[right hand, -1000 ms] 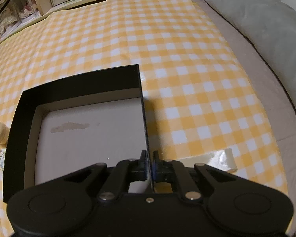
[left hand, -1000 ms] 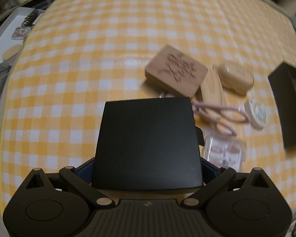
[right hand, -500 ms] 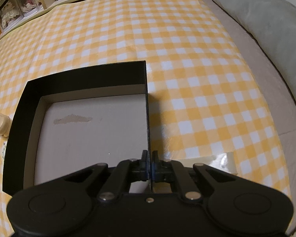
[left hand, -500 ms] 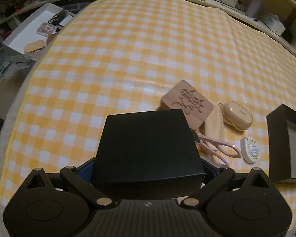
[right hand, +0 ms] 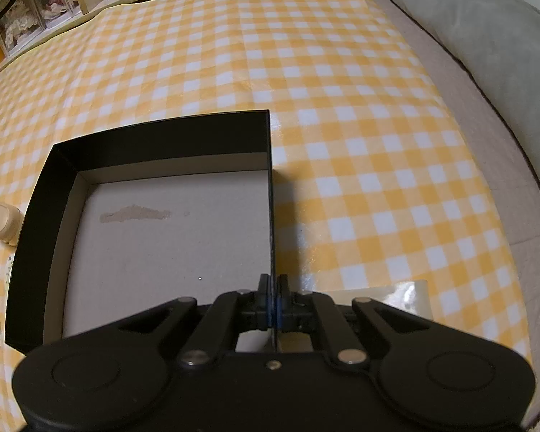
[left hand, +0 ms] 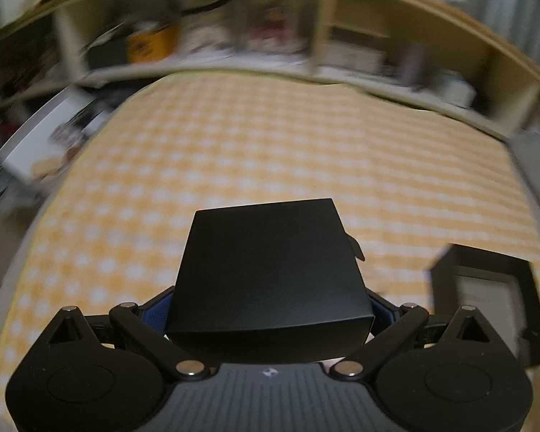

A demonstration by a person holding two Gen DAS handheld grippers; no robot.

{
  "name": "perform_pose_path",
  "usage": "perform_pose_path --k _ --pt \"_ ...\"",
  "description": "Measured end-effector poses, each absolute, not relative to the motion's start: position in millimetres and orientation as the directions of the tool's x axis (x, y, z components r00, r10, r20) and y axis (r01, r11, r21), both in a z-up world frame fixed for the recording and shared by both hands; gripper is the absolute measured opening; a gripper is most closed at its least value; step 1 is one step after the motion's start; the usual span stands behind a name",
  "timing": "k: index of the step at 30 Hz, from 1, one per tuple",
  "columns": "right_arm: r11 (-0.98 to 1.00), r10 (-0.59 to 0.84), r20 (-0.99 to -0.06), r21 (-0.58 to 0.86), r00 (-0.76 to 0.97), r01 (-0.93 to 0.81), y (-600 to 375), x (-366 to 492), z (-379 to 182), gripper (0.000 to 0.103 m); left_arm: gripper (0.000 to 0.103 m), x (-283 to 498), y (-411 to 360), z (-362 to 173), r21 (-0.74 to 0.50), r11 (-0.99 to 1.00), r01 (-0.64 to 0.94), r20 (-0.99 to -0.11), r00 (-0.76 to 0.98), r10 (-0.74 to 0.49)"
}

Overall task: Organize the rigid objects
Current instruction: 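Carry the black box with the left tool into the open black box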

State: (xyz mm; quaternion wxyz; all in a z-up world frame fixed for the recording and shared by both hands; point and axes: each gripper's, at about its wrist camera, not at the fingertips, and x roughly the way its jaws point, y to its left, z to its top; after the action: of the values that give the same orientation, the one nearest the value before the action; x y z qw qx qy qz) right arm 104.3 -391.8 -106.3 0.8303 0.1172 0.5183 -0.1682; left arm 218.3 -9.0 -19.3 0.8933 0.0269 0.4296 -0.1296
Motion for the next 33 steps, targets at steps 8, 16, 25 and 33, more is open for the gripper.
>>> perform_pose_path --k 8,16,25,33 --pt "0.922 -0.141 -0.9 0.034 0.414 0.387 -391 102 -106 0.003 0.099 192 -126 -22 -0.206 0.868 0.452 -0.738 0.511 -0.441" --pt "0.925 -0.106 -0.897 0.069 0.429 0.374 -409 102 -104 0.005 0.099 178 -228 -56 -0.318 0.799 0.511 -0.754 0.375 -0.539" --pt "0.923 -0.079 -0.893 0.102 0.443 0.371 -415 97 -105 0.006 0.099 196 -264 -98 -0.368 0.803 0.47 -0.813 0.256 -0.522" --pt "0.921 -0.075 -0.892 0.109 0.445 0.373 -412 96 -105 0.007 0.1 208 -282 -124 -0.359 0.829 0.429 -0.838 0.242 -0.489"
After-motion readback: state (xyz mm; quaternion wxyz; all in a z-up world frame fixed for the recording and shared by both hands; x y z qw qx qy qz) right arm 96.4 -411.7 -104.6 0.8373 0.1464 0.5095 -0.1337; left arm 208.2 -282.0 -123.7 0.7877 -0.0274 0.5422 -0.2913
